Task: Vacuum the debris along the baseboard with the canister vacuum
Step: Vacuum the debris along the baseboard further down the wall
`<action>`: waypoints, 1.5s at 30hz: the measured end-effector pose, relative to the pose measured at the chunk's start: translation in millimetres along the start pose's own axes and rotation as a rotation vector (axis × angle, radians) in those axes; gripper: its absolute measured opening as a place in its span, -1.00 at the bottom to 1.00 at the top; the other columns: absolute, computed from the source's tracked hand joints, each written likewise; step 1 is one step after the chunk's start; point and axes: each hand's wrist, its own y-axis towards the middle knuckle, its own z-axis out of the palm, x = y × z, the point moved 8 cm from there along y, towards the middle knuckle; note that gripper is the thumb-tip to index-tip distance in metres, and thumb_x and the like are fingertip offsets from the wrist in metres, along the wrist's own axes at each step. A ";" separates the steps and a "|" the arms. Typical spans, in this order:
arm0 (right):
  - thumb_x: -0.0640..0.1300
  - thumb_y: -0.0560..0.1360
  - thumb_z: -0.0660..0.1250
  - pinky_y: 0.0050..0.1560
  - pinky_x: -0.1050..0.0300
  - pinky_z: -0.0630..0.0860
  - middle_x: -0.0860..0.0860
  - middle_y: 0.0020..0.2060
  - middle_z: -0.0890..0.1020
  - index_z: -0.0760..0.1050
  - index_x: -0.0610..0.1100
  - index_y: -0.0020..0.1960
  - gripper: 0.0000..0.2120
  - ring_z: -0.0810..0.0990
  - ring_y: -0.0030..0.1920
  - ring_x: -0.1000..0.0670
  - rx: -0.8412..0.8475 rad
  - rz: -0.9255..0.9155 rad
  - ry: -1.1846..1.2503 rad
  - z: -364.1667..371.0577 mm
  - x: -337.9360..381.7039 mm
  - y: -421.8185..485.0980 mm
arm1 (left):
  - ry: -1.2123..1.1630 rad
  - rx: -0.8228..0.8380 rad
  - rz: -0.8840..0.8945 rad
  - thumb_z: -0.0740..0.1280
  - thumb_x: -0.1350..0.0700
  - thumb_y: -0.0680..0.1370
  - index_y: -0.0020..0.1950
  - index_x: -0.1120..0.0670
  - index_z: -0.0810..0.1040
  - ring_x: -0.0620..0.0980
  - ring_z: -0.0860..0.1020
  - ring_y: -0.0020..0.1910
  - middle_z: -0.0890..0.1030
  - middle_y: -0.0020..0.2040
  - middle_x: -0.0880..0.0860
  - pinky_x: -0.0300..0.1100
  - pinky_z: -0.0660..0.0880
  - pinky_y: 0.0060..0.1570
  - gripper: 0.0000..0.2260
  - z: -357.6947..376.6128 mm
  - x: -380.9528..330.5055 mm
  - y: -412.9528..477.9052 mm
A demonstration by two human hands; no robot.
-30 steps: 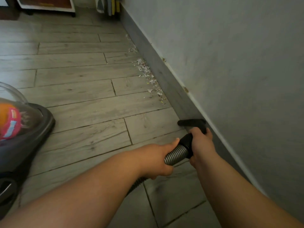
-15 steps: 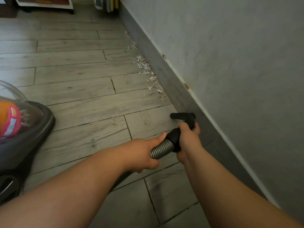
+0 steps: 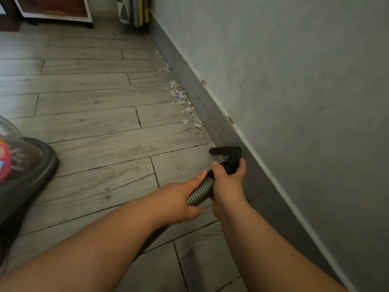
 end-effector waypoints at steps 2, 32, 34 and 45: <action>-0.09 0.55 0.34 0.02 -0.10 0.59 -0.05 0.13 0.50 -0.03 0.32 0.51 -0.25 0.59 -0.03 -0.10 -0.030 -0.002 0.008 2.1 1.8 5.1 | -0.017 -0.035 -0.006 0.36 -0.12 0.50 0.53 -0.25 -0.21 -0.13 0.45 -0.14 0.49 0.16 0.01 -0.37 0.37 -0.20 -0.16 1.9 3.9 3.2; -0.10 0.56 0.28 -0.01 -0.18 0.63 -0.06 0.17 0.45 -0.05 0.36 0.51 -0.26 0.61 -0.02 -0.16 0.087 0.005 -0.273 12.8 23.1 50.7 | 0.048 -0.074 0.095 0.27 -0.16 0.55 0.35 -0.55 -0.25 -0.09 0.49 0.16 0.44 0.36 -0.05 -0.19 0.43 0.20 -0.29 -6.9 16.9 7.2; -0.10 0.56 0.28 0.01 -0.21 0.62 -0.06 0.15 0.45 -0.06 0.36 0.51 -0.26 0.61 -0.02 -0.16 0.085 0.005 -0.289 16.7 22.7 51.0 | 0.042 -0.073 0.083 0.27 -0.16 0.55 0.36 -0.54 -0.25 -0.09 0.50 0.15 0.41 0.40 -0.07 -0.20 0.44 0.19 -0.29 -6.9 20.7 7.2; -0.10 0.55 0.28 -0.02 -0.16 0.63 -0.04 0.16 0.46 -0.04 0.35 0.51 -0.27 0.60 -0.03 -0.13 0.081 -0.020 -0.257 26.4 22.0 49.6 | 0.059 -0.076 0.070 0.25 -0.15 0.57 0.38 -0.52 -0.24 -0.11 0.50 0.10 0.39 0.42 -0.07 -0.24 0.45 0.16 -0.30 -14.1 26.3 4.0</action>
